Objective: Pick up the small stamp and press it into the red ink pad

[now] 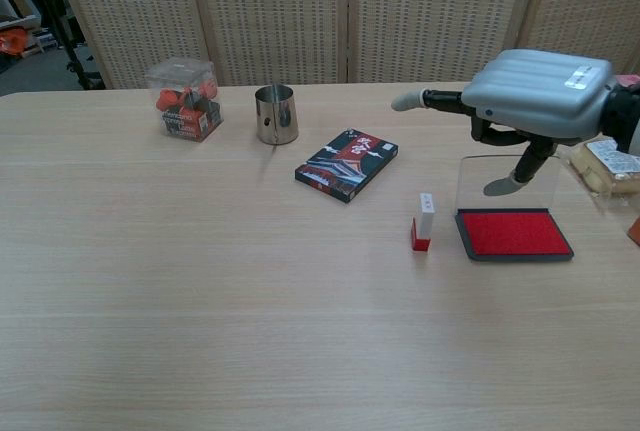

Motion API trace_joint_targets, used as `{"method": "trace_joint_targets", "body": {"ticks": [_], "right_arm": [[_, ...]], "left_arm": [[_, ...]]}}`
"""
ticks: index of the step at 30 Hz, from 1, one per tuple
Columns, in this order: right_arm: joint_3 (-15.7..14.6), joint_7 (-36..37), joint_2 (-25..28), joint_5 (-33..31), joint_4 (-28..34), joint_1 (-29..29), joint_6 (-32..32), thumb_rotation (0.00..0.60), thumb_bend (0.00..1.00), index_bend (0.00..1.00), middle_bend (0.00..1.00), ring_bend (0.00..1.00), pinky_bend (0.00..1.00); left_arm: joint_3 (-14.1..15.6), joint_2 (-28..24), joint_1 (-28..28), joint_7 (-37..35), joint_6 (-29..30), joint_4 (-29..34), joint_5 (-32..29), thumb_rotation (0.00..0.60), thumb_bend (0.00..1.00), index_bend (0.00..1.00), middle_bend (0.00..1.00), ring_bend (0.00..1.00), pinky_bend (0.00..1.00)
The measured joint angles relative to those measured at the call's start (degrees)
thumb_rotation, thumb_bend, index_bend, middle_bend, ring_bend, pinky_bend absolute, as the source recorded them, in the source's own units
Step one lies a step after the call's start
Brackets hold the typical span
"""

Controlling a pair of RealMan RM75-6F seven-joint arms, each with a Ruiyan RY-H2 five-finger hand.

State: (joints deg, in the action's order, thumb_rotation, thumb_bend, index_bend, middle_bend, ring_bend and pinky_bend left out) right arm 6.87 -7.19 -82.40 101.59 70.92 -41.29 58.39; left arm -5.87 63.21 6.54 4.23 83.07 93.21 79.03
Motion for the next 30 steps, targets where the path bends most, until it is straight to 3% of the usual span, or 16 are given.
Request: {"method": "trace_joint_targets", "body": {"ticks": [21,30], "right_arm": [[-2.61,-0.29,-8.74,-4.63,-10.18,-1.93,-2.03,0.6,0.0,0.0,0.94,1.0,1.0],[-1.94,-1.24,-11.32,-7.61,-10.81,-2.94,-2.81,0.6,0.0,0.0,0.94,1.0,1.0]], "left_arm": [[0.0,-0.3,0.23,-1.28,-0.57,-0.29,-0.24,0.6,0.0,0.0,0.0,0.0,0.0],[-0.03,-0.36,0.36,-1.68,-0.87,-0.44,-0.45,0.6,0.0,0.0,0.0,0.0,0.0]]}}
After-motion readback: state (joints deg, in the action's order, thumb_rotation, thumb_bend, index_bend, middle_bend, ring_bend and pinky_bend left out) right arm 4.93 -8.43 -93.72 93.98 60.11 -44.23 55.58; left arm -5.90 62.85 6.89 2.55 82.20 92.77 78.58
